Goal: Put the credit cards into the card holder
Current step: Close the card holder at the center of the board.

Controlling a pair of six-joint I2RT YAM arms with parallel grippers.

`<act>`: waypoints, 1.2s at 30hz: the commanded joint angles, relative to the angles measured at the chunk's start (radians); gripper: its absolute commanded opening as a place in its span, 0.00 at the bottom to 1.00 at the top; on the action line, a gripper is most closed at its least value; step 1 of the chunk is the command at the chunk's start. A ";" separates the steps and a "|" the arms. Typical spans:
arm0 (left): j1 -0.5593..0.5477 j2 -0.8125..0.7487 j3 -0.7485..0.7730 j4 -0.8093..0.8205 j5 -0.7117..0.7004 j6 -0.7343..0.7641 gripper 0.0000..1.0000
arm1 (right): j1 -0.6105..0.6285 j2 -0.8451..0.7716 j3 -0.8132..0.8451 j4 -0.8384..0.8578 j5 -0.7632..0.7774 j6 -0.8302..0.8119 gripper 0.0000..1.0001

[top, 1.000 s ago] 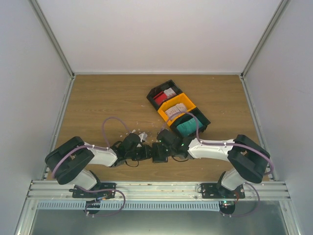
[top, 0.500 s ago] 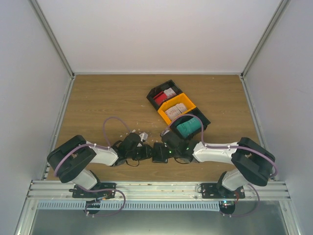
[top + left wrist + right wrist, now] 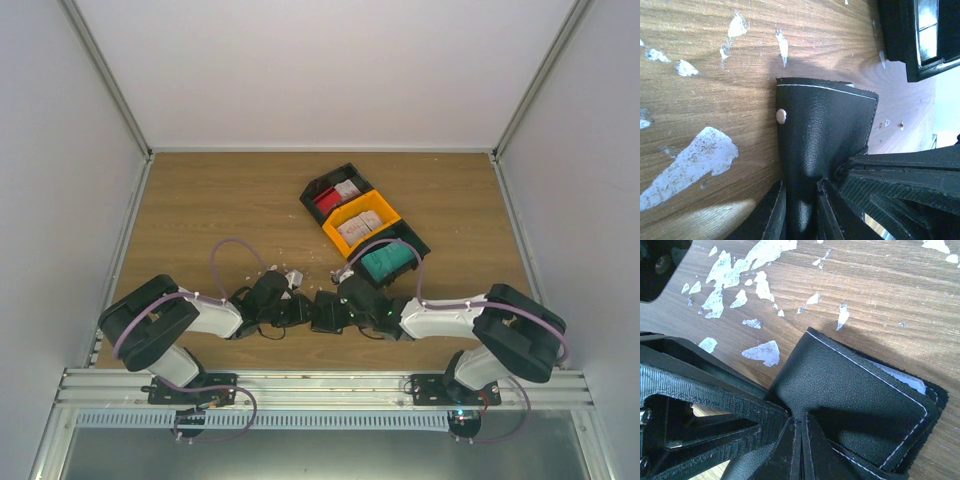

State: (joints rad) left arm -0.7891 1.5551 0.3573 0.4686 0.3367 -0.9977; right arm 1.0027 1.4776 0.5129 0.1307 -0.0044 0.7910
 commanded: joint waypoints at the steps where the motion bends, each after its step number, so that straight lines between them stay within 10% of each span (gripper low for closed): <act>1: -0.010 0.106 -0.023 -0.223 -0.077 0.000 0.18 | 0.075 0.112 -0.097 -0.209 -0.132 0.034 0.00; 32: -0.007 0.106 0.000 -0.241 -0.075 0.005 0.17 | 0.081 0.055 -0.199 -0.150 -0.146 0.143 0.00; 36: -0.007 0.057 0.003 -0.255 -0.087 0.012 0.22 | 0.015 -0.021 -0.044 -0.287 -0.053 0.068 0.15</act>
State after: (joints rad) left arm -0.7834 1.5650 0.3786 0.4480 0.3504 -1.0031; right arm 1.0317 1.4483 0.4244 0.2829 0.0494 0.9043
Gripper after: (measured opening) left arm 0.197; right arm 0.070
